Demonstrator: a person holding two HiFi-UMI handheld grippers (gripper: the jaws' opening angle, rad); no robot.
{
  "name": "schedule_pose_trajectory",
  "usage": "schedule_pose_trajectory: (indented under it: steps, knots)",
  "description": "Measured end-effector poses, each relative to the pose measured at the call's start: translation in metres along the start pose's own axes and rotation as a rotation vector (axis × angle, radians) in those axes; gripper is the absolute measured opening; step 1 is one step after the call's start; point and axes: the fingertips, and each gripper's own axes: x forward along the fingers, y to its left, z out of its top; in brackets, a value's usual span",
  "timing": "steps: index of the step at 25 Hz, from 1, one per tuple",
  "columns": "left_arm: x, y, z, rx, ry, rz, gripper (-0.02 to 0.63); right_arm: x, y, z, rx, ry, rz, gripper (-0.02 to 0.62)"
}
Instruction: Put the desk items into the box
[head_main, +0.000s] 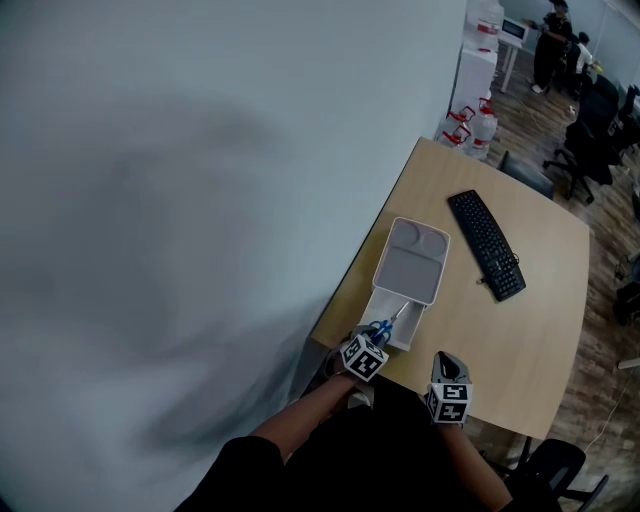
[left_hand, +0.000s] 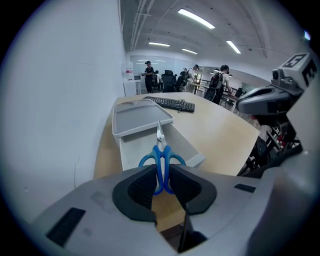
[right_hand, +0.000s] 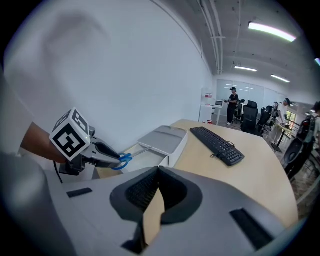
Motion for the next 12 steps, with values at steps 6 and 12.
schedule_pose_trajectory:
  steps: [6, 12]
  knots:
    - [0.007, 0.013, -0.013, 0.080, 0.074, 0.018, 0.081, 0.022, -0.003, 0.008, 0.013, 0.008, 0.022, 0.058]
    - [0.014, 0.018, -0.004, 0.162, 0.137, -0.018, 0.081, 0.036, -0.008, 0.024, 0.026, 0.011, 0.029, 0.058]
